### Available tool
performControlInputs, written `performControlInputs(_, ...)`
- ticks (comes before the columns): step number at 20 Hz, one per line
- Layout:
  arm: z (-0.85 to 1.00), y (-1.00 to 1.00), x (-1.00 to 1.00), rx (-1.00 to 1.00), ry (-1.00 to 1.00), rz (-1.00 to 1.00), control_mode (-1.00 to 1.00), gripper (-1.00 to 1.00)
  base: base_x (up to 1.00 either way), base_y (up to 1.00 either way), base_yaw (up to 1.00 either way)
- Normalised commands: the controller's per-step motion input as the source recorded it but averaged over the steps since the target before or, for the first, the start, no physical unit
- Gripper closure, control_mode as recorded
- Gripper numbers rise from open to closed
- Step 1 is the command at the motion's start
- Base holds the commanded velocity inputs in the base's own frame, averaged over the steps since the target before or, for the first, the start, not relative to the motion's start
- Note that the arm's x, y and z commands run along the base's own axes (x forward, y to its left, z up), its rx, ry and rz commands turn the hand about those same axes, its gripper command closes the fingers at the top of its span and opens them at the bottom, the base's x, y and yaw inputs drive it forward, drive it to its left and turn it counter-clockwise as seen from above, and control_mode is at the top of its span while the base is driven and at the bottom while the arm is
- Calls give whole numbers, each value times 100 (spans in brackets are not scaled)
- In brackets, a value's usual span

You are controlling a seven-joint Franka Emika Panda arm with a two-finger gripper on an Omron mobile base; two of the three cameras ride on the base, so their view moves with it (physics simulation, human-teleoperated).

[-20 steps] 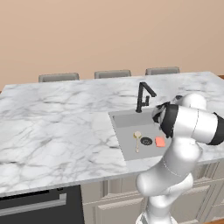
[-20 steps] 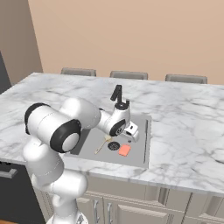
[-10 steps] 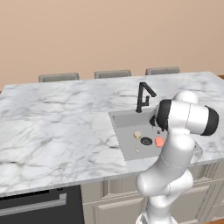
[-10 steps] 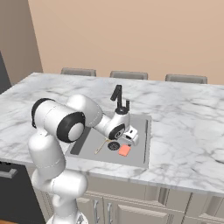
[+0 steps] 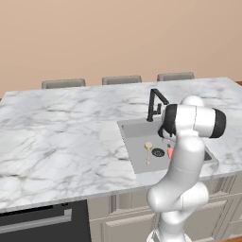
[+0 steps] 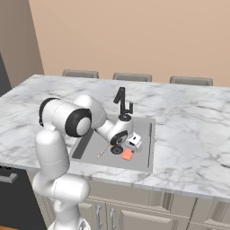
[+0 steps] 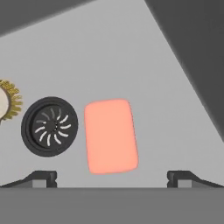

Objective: Pick up the bar soap and dish brush from the sink, and place them back in the cabinet, and close the cabinet doors.

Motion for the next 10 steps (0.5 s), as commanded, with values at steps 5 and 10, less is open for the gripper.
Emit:
performControlInputs(5, -18, 0, 12, 1, 1, 0, -100, -100, 0, 0, 0)
performControlInputs(10, -18, 0, 10, 1, 0, 0, -100, -100, 0, 0, 0)
